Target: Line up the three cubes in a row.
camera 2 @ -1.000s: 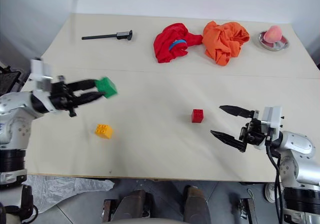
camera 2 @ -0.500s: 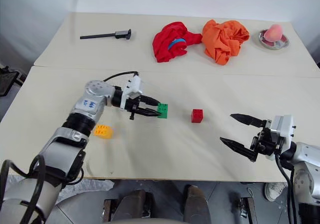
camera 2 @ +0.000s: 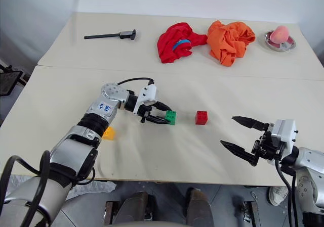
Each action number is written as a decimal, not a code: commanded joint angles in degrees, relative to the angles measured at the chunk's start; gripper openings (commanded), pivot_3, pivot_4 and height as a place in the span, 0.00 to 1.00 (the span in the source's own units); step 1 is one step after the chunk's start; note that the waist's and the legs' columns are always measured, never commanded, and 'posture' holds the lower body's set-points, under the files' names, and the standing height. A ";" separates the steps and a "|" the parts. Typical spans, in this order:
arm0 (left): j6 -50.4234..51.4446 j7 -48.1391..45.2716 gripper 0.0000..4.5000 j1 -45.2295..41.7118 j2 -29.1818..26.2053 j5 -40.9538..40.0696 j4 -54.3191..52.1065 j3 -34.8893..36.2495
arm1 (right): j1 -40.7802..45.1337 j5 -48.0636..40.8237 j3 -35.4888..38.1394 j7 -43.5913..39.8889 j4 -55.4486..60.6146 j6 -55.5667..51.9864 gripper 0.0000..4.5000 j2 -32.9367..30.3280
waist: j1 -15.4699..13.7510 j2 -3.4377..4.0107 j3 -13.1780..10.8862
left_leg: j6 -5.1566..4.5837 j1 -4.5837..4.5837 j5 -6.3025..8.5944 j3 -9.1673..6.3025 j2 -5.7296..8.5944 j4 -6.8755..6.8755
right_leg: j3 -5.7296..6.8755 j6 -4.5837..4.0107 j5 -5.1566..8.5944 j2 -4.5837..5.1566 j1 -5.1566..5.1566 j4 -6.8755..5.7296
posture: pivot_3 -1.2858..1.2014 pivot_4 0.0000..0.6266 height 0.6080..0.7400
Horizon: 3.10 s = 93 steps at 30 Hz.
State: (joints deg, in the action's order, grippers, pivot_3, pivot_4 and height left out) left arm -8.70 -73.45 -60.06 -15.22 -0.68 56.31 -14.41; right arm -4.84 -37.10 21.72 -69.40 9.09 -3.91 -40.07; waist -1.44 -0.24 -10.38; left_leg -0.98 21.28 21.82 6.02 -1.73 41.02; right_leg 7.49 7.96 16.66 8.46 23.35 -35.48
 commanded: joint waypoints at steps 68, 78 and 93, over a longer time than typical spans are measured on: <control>2.19 -16.27 0.33 30.29 -28.62 -22.15 -29.41 18.04 | 5.31 1.68 -7.73 -7.13 0.35 -2.46 1.00 -1.68 | 0.78 -0.01 0.02 | 0.02 -0.06 0.04 0.05 -0.04 0.07 | -0.03 -0.05 0.01 0.06 0.05 -0.17 | 0.52 0.24 1.00; -7.55 -14.23 0.33 5.71 -14.00 -10.35 -2.54 8.45 | 3.83 1.13 -3.62 -4.77 -1.50 -1.18 1.00 -1.37 | 0.09 -0.03 0.03 | -0.02 -0.05 0.03 0.10 0.05 0.09 | 0.00 0.02 -0.03 0.05 -0.02 -0.10 | 0.52 0.24 1.00; -12.81 -15.28 0.53 0.47 -13.60 -3.38 10.97 7.48 | -2.30 1.00 -2.23 -2.74 1.63 0.46 1.00 0.46 | 1.41 -0.06 0.01 | -0.03 -0.02 0.02 0.10 0.01 0.02 | -0.03 0.03 -0.03 0.03 0.06 -0.07 | 0.52 0.24 1.00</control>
State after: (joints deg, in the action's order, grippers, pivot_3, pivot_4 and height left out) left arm -21.13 -86.00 -58.77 -27.90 -4.32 66.86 -7.80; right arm -6.82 -35.26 18.30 -72.27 9.08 -4.49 -39.91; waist -0.03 -0.30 -10.37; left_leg -1.01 21.26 21.85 6.13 -1.72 41.04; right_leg 7.46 7.99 16.62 8.50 23.41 -35.56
